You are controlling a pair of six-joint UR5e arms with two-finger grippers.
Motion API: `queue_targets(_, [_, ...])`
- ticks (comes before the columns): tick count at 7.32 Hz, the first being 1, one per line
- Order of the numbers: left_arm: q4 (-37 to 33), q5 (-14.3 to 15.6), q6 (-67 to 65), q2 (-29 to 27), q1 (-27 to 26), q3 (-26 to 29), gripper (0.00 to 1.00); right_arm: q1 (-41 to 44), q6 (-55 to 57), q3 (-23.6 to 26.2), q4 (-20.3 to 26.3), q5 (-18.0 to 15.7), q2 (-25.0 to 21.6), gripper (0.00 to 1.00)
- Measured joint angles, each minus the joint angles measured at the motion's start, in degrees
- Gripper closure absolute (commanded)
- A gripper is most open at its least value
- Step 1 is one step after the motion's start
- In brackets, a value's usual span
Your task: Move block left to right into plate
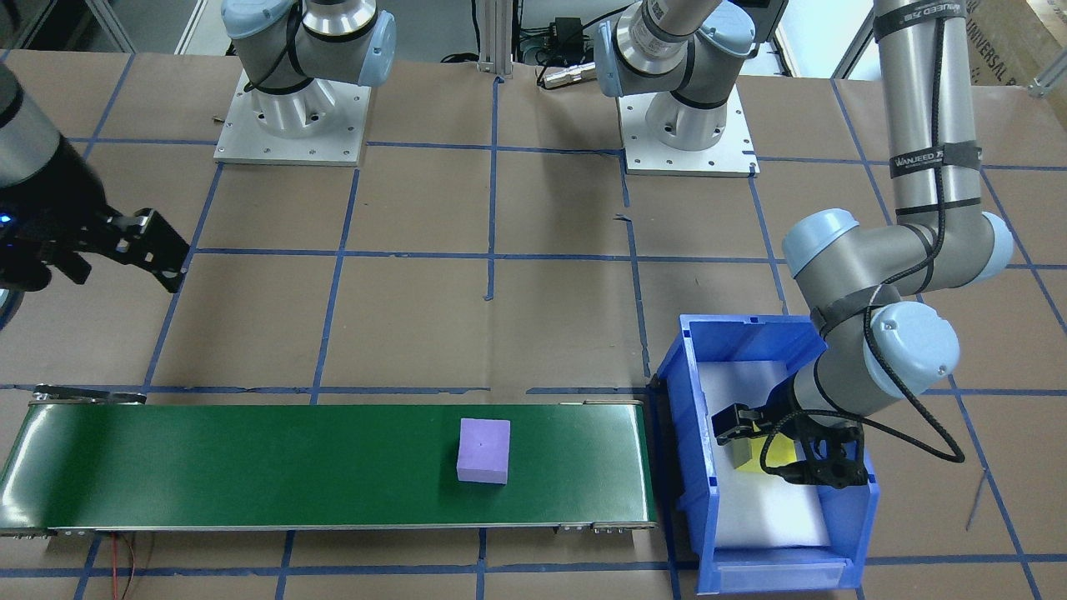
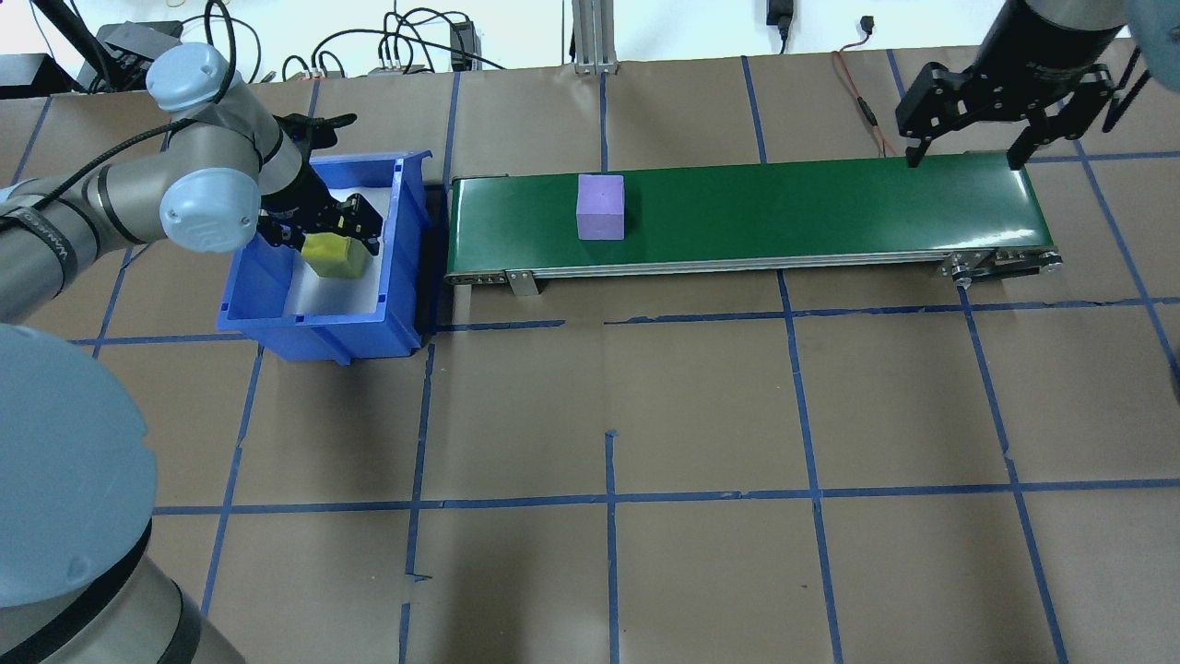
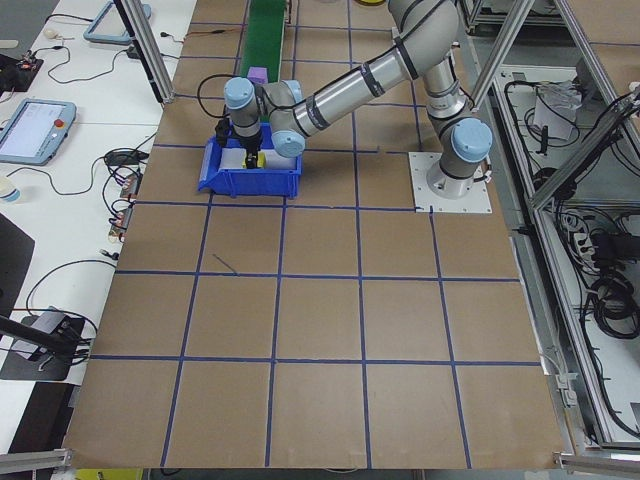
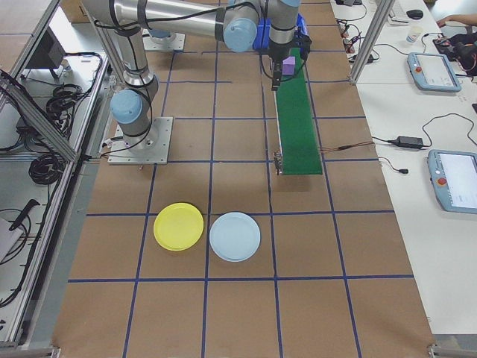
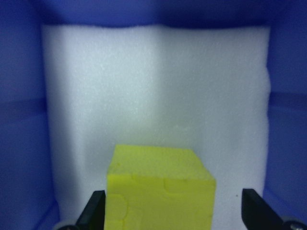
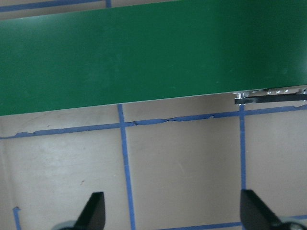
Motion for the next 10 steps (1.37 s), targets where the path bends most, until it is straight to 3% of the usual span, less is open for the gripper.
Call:
queue_targets(1, [1.7,0.5,0.4,-0.3,0.0,-0.4,0.83,-3.0,-4.3,0.2,-1.3,0.0,1.5,0.00])
queue_targets(3, [3.0,0.8,0.3,0.7,0.0,2.1,0.85,-7.0,-9.9,0.5,-4.4,1.2,4.8,0.00])
queue_targets(5, [1.6,0.3,-1.3,4.6,-1.0,6.7,0.85,-7.9,-11.8,0.5,-6.7,6.3,8.3,0.00])
queue_targets(8, [0.5,-0.1,-10.6,10.8,-11.6,8.7,0.85,-8.0,-14.3,0.7,-10.2,9.2,11.6,0.00])
queue_targets(10, [2.0,-1.4,-15.2,7.7,-15.9,7.9,0.84,-8.0,-14.4,0.8,-10.5,9.6,12.0,0.00])
